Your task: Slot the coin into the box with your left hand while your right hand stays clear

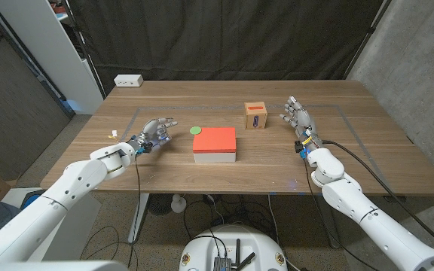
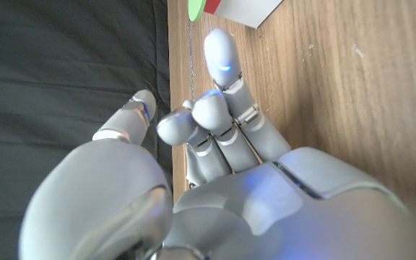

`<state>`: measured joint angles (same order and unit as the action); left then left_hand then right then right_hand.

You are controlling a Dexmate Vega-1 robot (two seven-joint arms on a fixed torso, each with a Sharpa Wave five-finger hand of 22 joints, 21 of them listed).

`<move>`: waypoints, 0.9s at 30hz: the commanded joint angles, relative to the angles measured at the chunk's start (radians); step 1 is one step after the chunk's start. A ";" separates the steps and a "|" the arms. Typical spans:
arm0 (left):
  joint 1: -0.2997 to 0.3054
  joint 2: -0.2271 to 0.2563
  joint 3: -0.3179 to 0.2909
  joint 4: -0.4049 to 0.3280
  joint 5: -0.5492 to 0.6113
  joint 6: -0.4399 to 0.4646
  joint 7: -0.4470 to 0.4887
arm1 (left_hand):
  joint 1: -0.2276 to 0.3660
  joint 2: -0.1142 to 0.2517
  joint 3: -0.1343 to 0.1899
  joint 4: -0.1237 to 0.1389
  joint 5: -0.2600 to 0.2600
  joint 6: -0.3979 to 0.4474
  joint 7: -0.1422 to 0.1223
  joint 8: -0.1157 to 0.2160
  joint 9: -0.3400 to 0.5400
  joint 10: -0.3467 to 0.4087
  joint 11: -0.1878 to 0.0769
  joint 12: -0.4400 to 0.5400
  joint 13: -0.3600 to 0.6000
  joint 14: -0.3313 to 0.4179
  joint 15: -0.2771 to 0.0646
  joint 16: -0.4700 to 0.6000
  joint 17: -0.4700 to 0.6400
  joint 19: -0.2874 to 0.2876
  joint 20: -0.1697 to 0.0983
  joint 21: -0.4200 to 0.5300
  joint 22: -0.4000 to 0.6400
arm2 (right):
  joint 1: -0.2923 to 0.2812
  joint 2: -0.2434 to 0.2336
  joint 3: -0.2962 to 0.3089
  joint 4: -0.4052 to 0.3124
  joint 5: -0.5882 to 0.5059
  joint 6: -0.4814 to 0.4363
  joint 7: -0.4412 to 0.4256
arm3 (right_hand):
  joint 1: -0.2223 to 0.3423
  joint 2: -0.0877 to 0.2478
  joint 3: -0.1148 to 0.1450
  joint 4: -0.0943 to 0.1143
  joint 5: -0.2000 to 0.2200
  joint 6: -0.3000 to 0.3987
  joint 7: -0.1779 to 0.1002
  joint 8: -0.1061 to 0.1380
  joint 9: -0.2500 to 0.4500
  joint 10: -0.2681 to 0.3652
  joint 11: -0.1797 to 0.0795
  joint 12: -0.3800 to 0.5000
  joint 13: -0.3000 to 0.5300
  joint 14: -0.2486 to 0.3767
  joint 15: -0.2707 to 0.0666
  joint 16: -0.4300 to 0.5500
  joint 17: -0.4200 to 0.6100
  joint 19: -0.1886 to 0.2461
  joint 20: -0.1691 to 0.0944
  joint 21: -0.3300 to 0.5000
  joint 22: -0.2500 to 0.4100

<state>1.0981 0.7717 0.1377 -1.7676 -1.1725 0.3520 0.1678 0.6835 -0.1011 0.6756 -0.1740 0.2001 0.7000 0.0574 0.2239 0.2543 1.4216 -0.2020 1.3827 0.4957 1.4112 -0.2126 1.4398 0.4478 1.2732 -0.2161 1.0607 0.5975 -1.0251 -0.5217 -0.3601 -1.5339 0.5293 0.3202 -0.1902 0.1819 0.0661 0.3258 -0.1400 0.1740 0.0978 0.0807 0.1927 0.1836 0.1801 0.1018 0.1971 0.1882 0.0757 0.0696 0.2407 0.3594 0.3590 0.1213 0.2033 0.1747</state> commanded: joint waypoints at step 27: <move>0.125 0.161 -0.117 -0.149 -0.240 0.198 0.091 | 0.136 -0.003 -0.032 -0.001 0.008 -0.038 -0.019 0.090 0.098 -0.018 -0.002 0.051 0.015 -0.013 0.004 0.076 0.139 -0.045 0.000 0.116 0.071 | -0.050 -0.103 0.052 -0.094 0.077 -0.052 0.080 | 0.008 0.000 0.006 -0.001 0.005 0.009 0.000 0.004 0.002 0.007 0.001 0.007 0.005 0.008 -0.002 0.004 0.002 0.008 0.000 0.004 0.005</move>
<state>1.1838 0.9214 0.0363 -1.8974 -1.3708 0.5466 0.2860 0.8019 -0.1040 0.6537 -0.1768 0.2039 0.6795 0.0326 0.3109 0.3434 1.4087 -0.2034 1.4319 0.5077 1.4002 -0.2091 1.5235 0.5888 1.2340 -0.2166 1.1658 0.6687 -1.0531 -0.5852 -0.3333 -1.5963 0.5928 0.2658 -0.1309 0.1819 0.0661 0.3258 -0.1400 0.1740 0.0979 0.0807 0.1926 0.1836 0.1801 0.1018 0.1971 0.1882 0.0757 0.0696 0.2407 0.3593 0.3590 0.1213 0.2033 0.1746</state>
